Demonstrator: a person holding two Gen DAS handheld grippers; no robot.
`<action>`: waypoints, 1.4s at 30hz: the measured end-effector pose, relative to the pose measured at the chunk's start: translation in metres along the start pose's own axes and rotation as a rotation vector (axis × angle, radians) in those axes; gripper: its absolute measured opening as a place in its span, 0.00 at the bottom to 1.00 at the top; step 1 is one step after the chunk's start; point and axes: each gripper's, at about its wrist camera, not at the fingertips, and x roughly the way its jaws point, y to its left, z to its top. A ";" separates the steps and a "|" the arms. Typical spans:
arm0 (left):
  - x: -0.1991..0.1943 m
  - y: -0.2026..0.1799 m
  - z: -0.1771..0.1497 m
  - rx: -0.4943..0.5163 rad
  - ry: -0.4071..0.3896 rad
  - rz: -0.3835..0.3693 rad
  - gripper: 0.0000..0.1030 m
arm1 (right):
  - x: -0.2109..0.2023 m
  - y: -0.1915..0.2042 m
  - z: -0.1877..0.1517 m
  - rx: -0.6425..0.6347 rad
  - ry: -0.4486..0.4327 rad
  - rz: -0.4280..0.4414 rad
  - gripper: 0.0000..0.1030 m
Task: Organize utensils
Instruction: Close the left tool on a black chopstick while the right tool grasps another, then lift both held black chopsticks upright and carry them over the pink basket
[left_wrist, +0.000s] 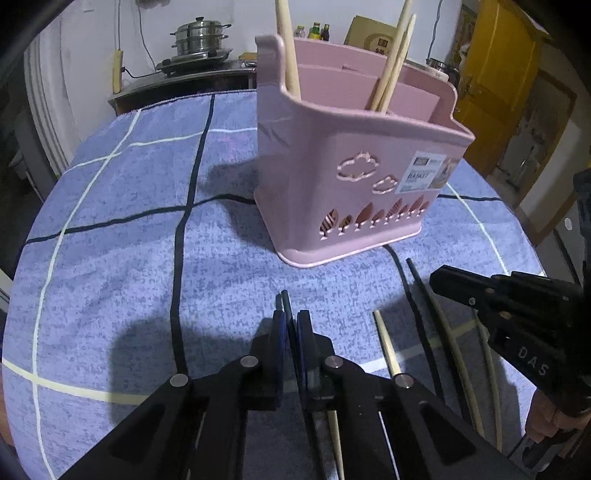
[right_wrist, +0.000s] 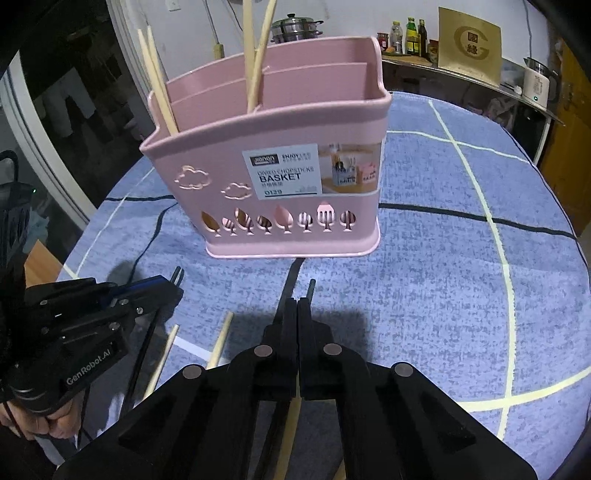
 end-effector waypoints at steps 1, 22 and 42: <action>-0.001 0.001 0.001 0.001 -0.003 -0.002 0.06 | 0.002 0.003 0.002 -0.003 0.004 0.000 0.00; 0.019 -0.008 0.001 0.063 0.038 0.016 0.06 | 0.032 0.015 0.008 -0.046 0.089 -0.047 0.06; -0.062 -0.003 0.031 0.043 -0.130 -0.003 0.04 | -0.056 0.017 0.027 -0.058 -0.112 0.048 0.04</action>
